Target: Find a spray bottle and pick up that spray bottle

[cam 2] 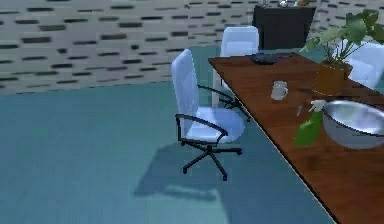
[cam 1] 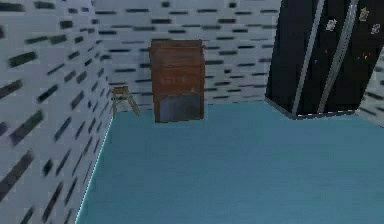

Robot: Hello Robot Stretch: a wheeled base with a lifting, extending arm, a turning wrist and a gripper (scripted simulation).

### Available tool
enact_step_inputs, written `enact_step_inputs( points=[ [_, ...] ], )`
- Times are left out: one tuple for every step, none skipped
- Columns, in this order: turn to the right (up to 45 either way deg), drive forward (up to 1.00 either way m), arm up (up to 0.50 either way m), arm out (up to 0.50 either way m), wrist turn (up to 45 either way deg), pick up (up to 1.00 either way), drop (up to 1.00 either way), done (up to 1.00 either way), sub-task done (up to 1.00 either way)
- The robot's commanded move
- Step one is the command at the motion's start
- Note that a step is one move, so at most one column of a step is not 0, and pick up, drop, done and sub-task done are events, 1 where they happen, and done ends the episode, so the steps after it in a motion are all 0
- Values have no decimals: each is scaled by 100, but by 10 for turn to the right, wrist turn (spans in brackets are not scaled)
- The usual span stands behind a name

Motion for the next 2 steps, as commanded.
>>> enact_step_inputs(
  points=[
    [300,0,0,0,0,0,0,0,0],
    [450,0,0,0,0,0,0,0,0]
  ],
)
